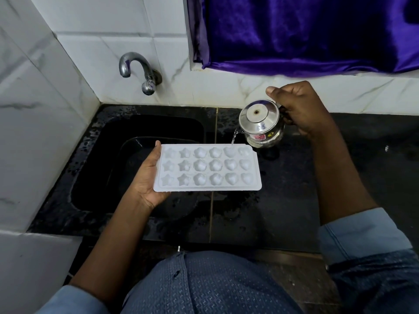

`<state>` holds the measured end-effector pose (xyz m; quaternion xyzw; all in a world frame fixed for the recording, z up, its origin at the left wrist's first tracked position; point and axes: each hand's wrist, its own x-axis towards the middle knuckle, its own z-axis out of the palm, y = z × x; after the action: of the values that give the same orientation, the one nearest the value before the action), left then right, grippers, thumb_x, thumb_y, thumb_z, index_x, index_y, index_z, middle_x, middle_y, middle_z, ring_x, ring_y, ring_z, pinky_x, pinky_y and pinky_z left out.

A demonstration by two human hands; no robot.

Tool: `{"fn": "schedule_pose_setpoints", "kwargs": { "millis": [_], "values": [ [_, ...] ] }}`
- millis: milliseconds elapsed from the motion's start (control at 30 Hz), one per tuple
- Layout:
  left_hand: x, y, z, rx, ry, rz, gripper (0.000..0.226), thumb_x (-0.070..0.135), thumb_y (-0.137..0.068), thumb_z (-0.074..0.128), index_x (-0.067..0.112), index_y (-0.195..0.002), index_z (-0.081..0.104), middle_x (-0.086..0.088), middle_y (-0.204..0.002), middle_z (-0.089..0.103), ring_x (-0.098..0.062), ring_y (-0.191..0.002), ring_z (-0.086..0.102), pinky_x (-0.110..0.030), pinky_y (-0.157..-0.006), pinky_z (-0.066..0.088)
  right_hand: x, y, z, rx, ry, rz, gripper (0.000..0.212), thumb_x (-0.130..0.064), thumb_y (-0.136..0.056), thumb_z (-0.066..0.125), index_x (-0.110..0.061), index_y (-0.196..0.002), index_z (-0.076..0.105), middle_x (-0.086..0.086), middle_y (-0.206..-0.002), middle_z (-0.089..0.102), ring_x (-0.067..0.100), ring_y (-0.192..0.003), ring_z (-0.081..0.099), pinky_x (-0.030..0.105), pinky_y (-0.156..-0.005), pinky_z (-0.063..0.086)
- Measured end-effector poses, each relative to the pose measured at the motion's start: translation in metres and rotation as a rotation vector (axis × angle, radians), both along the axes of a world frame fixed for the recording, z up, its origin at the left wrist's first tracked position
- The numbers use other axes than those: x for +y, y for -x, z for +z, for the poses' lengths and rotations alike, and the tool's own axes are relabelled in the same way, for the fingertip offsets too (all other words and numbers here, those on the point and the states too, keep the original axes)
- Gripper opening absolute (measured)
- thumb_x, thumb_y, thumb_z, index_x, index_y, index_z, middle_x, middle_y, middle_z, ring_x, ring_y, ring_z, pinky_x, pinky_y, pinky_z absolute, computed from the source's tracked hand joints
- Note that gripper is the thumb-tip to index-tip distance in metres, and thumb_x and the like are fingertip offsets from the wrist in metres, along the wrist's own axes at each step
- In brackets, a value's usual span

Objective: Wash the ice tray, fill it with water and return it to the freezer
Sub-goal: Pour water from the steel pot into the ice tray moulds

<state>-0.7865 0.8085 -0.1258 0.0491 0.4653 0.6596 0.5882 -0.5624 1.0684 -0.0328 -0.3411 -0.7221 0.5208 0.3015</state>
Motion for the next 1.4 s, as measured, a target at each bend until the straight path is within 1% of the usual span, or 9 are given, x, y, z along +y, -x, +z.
{"fn": "schedule_pose_setpoints", "kwargs": {
  "millis": [133, 300, 433, 667, 800, 933, 1100, 1200, 1400],
  "values": [
    [0.000, 0.000, 0.002, -0.014, 0.001, 0.018, 0.068, 0.066, -0.105, 0.041, 0.014, -0.125, 0.079, -0.017, -0.138, 0.070, -0.034, -0.116, 0.074, -0.049, -0.085, 0.064, -0.001, 0.001, 0.000, -0.007, -0.007, -0.001, 0.058, -0.032, -0.101, 0.068, 0.010, -0.068, 0.044, 0.001, -0.051, 0.033, 0.012, -0.041, 0.030, 0.023, -0.045, 0.029],
    [-0.001, 0.001, 0.000, -0.017, 0.017, 0.023, 0.068, 0.067, -0.104, 0.042, 0.014, -0.122, 0.080, -0.017, -0.137, 0.070, -0.034, -0.116, 0.074, -0.048, -0.084, 0.065, -0.004, 0.002, 0.003, -0.007, 0.001, 0.004, 0.054, -0.031, -0.102, 0.067, -0.013, -0.058, 0.042, -0.004, -0.048, 0.034, 0.011, -0.040, 0.030, 0.021, -0.044, 0.030],
    [-0.001, 0.001, 0.000, -0.023, 0.016, 0.018, 0.068, 0.067, -0.105, 0.041, 0.014, -0.121, 0.081, -0.017, -0.137, 0.070, -0.034, -0.115, 0.074, -0.048, -0.083, 0.065, -0.005, 0.003, 0.003, -0.004, 0.004, 0.003, 0.054, -0.030, -0.102, 0.066, -0.012, -0.059, 0.040, -0.004, -0.048, 0.033, 0.010, -0.040, 0.029, 0.022, -0.043, 0.029],
    [-0.001, 0.001, -0.003, -0.033, 0.007, -0.013, 0.072, 0.068, -0.104, 0.042, 0.012, -0.144, 0.062, -0.017, -0.143, 0.066, -0.034, -0.126, 0.069, -0.051, -0.096, 0.061, -0.003, 0.006, -0.004, 0.059, 0.111, 0.020, 0.050, -0.034, -0.101, 0.067, -0.013, -0.064, 0.041, 0.000, -0.053, 0.032, 0.010, -0.042, 0.027, 0.021, -0.042, 0.022],
    [0.001, 0.001, -0.004, -0.042, 0.006, -0.021, 0.073, 0.068, -0.104, 0.042, 0.012, -0.146, 0.061, -0.017, -0.144, 0.065, -0.034, -0.127, 0.068, -0.053, -0.102, 0.054, -0.007, 0.015, -0.003, 0.037, 0.104, 0.061, 0.057, -0.036, -0.100, 0.068, 0.006, -0.070, 0.044, 0.004, -0.057, 0.029, 0.010, -0.044, 0.027, 0.022, -0.043, 0.023],
    [0.003, -0.001, -0.002, -0.051, -0.002, -0.030, 0.071, 0.067, -0.104, 0.044, 0.011, -0.143, 0.063, -0.018, -0.141, 0.067, -0.034, -0.123, 0.070, -0.051, -0.095, 0.061, -0.010, 0.021, -0.002, 0.014, 0.086, 0.097, 0.054, -0.036, -0.100, 0.069, -0.016, -0.062, 0.037, 0.001, -0.056, 0.027, 0.011, -0.044, 0.025, 0.022, -0.045, 0.022],
    [0.003, 0.000, -0.002, -0.050, -0.002, -0.036, 0.072, 0.068, -0.104, 0.044, 0.011, -0.145, 0.062, -0.018, -0.143, 0.066, -0.035, -0.128, 0.067, -0.053, -0.100, 0.058, -0.010, 0.025, 0.004, -0.039, 0.036, 0.117, 0.057, -0.035, -0.100, 0.069, -0.001, -0.063, 0.043, 0.001, -0.053, 0.030, 0.012, -0.044, 0.025, 0.024, -0.045, 0.023],
    [0.000, 0.000, -0.003, -0.054, 0.006, -0.029, 0.071, 0.068, -0.103, 0.045, 0.011, -0.141, 0.064, -0.018, -0.141, 0.067, -0.036, -0.126, 0.068, -0.052, -0.098, 0.060, -0.012, 0.026, 0.008, -0.042, 0.010, 0.122, 0.056, -0.033, -0.100, 0.069, -0.013, -0.058, 0.040, -0.003, -0.049, 0.031, 0.011, -0.042, 0.026, 0.020, -0.043, 0.026],
    [-0.002, 0.001, -0.005, -0.058, 0.007, -0.023, 0.071, 0.067, -0.103, 0.045, 0.010, -0.142, 0.064, -0.019, -0.142, 0.067, -0.036, -0.127, 0.068, -0.054, -0.102, 0.055, -0.010, 0.026, 0.010, -0.050, -0.001, 0.120, 0.052, -0.037, -0.099, 0.070, -0.004, -0.066, 0.047, -0.001, -0.052, 0.031, 0.012, -0.043, 0.026, 0.021, -0.044, 0.027]
  ]
}}
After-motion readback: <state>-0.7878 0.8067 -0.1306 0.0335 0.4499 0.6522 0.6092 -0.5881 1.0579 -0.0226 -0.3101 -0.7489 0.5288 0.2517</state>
